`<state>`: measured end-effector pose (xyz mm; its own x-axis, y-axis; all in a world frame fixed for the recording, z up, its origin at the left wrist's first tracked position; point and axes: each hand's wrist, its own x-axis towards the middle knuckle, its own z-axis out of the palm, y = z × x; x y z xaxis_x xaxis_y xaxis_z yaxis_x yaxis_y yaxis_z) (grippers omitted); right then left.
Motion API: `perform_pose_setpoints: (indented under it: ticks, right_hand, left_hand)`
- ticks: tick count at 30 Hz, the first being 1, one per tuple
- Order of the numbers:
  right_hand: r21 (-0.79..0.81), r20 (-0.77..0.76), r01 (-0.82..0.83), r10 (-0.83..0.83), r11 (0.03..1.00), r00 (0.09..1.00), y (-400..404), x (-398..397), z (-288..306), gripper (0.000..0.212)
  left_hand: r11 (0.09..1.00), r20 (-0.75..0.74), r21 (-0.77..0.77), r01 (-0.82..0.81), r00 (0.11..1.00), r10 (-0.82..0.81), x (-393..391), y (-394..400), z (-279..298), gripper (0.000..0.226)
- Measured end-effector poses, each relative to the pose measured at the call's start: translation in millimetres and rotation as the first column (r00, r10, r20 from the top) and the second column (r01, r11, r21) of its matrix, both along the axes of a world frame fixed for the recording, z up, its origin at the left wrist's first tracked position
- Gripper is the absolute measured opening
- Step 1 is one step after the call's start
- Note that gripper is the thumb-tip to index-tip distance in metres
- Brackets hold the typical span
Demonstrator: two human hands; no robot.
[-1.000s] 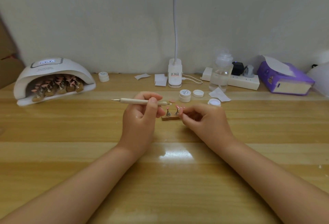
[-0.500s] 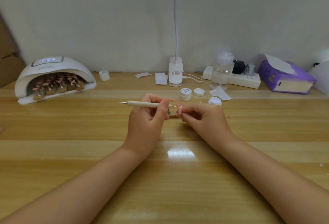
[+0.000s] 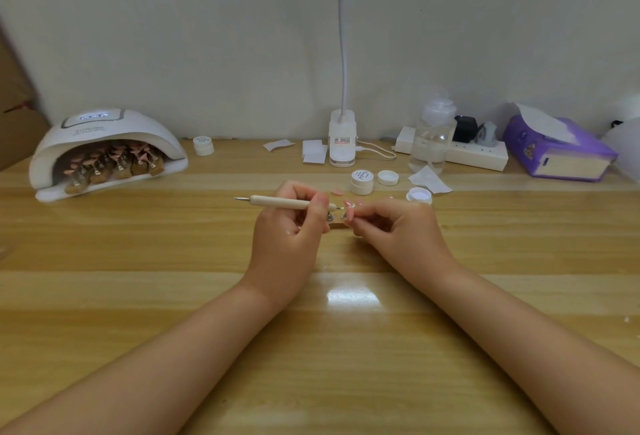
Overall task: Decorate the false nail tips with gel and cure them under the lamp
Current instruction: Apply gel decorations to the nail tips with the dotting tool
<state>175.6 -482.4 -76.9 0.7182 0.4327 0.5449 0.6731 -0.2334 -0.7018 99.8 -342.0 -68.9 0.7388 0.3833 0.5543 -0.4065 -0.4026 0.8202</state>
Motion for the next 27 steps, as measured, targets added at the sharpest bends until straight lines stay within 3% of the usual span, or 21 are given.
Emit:
perform_pose_setpoints:
  ticks: [27]
  right_hand:
    - [0.002, 0.058, 0.005, -0.005, 1.000, 0.998, 0.1, 0.3, -1.9, 0.010]
  left_hand:
    - [0.998, -0.036, 0.058, 0.013, 0.999, -0.011, 0.4, -0.4, -1.4, 0.016]
